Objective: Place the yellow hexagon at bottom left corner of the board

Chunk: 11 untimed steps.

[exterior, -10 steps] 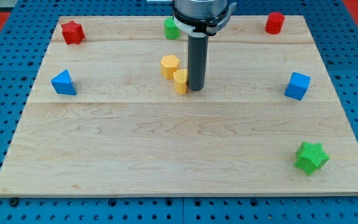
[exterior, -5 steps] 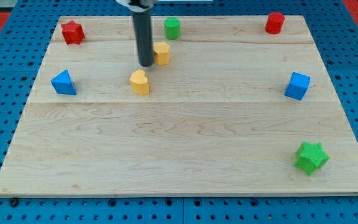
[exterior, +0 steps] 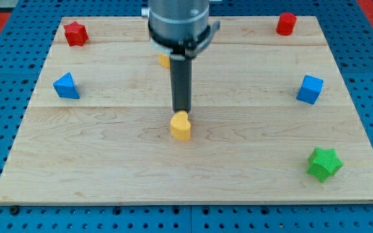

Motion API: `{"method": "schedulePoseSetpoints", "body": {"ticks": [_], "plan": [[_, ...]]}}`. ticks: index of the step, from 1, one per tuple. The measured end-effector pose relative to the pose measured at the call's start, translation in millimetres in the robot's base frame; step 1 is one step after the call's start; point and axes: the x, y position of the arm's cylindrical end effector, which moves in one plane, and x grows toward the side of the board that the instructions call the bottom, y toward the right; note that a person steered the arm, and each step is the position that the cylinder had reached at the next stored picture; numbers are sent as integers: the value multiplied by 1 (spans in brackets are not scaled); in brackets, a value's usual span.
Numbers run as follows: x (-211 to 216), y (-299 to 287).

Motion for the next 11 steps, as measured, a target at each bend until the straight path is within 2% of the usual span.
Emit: {"method": "schedulePoseSetpoints", "body": {"ticks": [3, 4, 5, 6, 7, 9, 10, 11], "plan": [[58, 6], [7, -10], [-72, 18], [-136, 12], [-158, -28], [-192, -54], [-147, -82], [-111, -74]]}}
